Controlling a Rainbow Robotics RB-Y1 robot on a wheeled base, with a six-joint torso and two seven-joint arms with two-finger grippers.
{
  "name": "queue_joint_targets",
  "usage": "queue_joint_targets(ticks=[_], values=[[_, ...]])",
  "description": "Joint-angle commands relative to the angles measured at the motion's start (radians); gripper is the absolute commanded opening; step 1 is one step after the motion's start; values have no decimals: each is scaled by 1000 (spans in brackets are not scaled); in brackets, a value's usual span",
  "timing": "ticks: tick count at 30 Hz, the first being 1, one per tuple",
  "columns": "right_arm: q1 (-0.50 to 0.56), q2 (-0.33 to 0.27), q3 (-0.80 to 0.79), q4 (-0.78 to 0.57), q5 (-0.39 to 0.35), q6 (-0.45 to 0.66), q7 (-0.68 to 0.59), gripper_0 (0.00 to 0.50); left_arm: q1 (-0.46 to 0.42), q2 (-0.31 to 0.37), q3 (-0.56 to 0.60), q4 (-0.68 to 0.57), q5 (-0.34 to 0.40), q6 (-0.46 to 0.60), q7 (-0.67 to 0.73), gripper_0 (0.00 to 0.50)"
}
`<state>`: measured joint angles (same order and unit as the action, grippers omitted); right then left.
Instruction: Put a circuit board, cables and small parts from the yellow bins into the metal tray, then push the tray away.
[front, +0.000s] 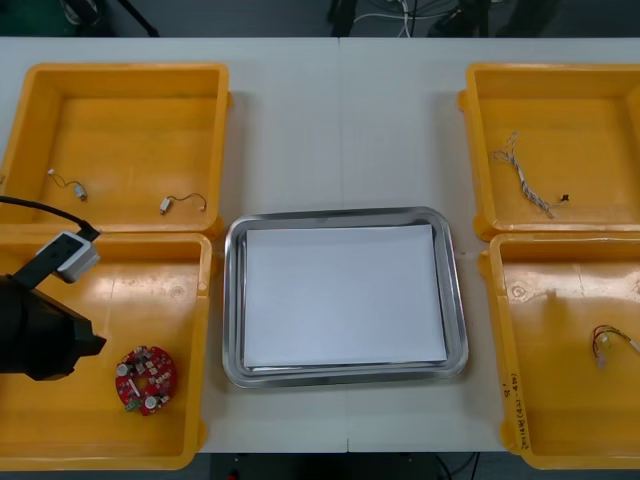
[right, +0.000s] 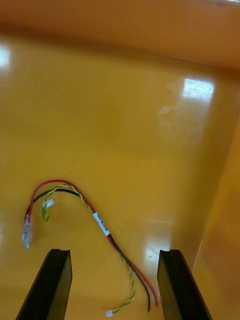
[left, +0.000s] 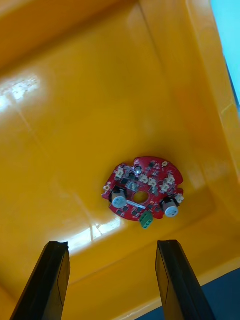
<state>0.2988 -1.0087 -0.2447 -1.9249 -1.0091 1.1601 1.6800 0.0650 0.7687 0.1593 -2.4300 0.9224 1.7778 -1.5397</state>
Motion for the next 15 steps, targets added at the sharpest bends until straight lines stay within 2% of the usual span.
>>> queue_joint_targets(ticks=[1,15], values=[[16,-42,41,21,-2,-53,76,500,65,41,-26,-34,-36,-66,-201,500],[-24,-62,174,73,-2,-172,144,500,153,61,-35,-34,-76,-129,-362,500]])
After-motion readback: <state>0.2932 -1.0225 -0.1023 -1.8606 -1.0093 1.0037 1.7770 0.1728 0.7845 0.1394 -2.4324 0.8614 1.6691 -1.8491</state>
